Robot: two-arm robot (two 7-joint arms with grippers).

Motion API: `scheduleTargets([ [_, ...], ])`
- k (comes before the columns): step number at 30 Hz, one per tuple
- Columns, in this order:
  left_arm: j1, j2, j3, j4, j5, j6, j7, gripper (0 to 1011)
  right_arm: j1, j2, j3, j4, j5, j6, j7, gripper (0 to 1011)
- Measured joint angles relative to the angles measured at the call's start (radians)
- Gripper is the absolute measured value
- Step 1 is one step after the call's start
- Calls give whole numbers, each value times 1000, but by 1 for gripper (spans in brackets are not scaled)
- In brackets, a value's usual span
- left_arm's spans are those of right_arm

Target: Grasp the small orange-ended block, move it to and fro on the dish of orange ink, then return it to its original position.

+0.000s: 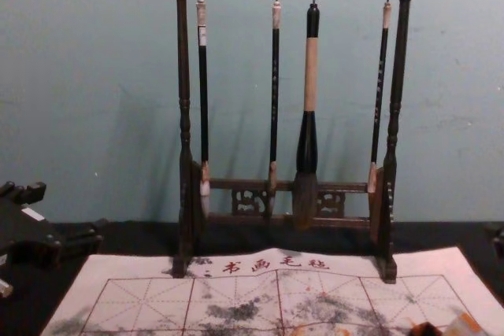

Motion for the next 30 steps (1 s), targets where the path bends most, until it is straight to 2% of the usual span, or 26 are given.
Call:
scheduleTargets([
  [7, 0, 0, 0, 0, 0, 0, 0, 1001, -16, 5, 33, -27, 12, 1, 31, 1000],
  [13, 0, 0, 0, 0, 0, 0, 0, 1001, -58, 34, 66, -88, 36, -17, 76, 1000],
  [17, 0, 0, 0, 0, 0, 0, 0, 1001, -101, 67, 87, -140, 70, -38, 135, 1000],
  [24, 0, 0, 0, 0, 0, 0, 0, 1001, -189, 129, 113, -225, 158, -64, 275, 1000],
  [30, 0, 0, 0, 0, 0, 0, 0, 1001, -232, 141, 116, -252, 215, -48, 357, 1000],
])
